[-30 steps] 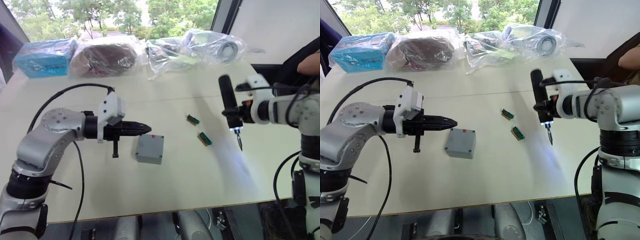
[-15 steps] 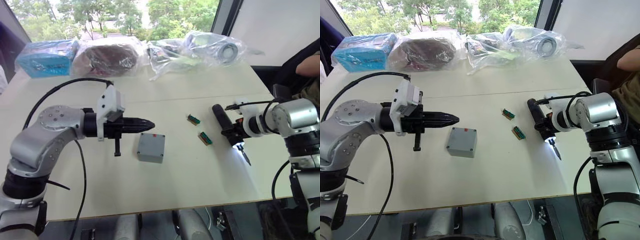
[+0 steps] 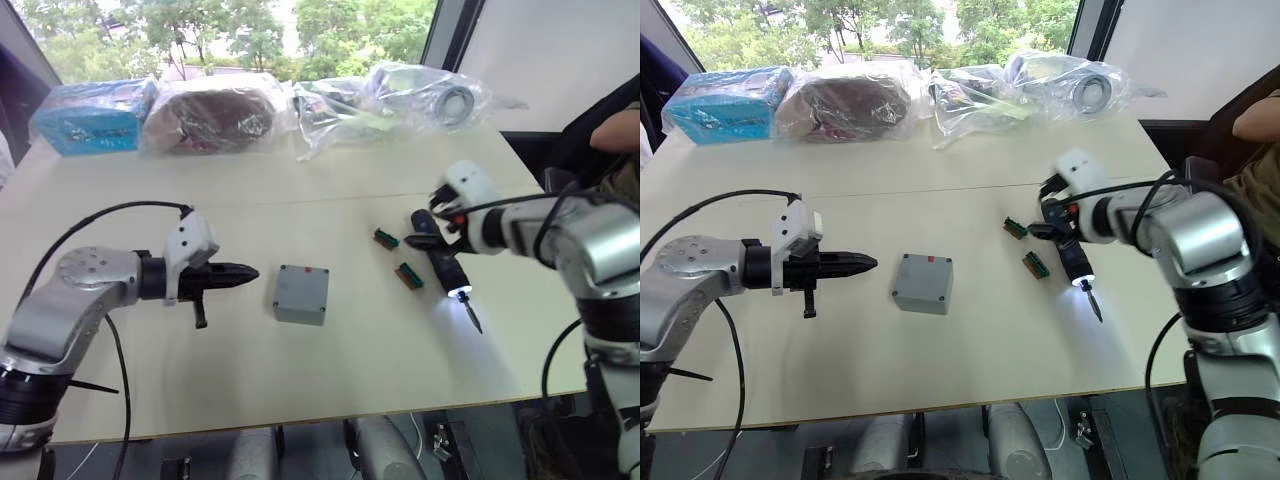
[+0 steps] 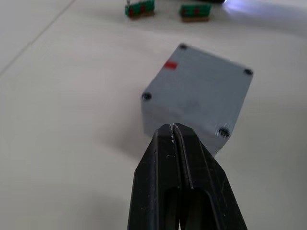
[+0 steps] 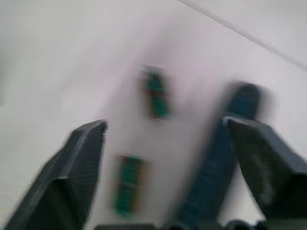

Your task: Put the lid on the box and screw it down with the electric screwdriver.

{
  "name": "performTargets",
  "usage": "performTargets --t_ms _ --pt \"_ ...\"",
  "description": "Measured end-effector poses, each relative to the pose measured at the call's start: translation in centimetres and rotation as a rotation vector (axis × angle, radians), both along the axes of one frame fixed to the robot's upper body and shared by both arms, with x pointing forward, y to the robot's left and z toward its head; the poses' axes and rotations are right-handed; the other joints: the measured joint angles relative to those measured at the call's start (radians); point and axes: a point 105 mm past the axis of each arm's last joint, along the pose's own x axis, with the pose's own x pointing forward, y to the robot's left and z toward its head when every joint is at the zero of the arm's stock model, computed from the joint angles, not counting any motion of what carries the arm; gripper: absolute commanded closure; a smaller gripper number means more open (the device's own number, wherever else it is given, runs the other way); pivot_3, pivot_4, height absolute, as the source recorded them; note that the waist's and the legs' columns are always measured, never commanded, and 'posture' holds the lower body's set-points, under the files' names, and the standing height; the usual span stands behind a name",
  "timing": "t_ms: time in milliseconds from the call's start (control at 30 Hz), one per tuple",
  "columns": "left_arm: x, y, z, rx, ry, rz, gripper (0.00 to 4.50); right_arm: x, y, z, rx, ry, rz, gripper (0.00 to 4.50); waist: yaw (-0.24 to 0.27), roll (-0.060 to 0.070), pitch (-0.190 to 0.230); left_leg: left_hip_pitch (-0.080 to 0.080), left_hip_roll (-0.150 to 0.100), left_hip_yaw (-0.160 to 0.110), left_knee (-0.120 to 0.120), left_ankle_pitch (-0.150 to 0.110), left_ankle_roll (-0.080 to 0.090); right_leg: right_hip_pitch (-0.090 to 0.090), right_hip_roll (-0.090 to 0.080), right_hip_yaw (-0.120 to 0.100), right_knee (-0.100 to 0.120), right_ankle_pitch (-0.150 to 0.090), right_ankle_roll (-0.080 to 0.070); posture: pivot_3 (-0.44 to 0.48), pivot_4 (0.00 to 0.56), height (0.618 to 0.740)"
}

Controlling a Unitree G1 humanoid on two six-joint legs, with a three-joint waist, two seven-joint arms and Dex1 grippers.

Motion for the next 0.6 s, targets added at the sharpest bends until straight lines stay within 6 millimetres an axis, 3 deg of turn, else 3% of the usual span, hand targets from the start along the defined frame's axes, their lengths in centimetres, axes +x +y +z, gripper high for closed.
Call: performTargets --t_ms 233,333,600 --pt "1.1 -0.7 -2.5 0.042 0.004 -0.030 4.50 -2.2 3.7 -2.4 0.068 0.051 0.127 4.28 0.002 -0.001 0.000 0.000 0.000 0.000 0.003 0.000 0.000 0.001 -0.001 0.000 0.000 0.001 -0.001 0.000 0.150 0.740" --pt "1.6 -1.8 -2.9 0.045 -0.011 -0.062 4.50 -3.2 5.1 -4.0 0.068 0.101 0.184 4.40 0.000 -0.001 0.000 0.000 0.000 0.000 0.004 0.000 0.000 0.001 0.000 0.000 0.001 0.001 -0.001 0.000 0.150 0.740" --pt "3.6 -3.5 -3.0 0.040 -0.042 -0.077 4.50 -4.6 7.0 -5.0 0.087 0.151 0.306 4.40 0.002 -0.001 0.000 0.001 -0.001 -0.001 0.006 0.000 0.000 0.002 0.000 -0.001 0.006 0.001 -0.001 0.000 0.150 0.740"
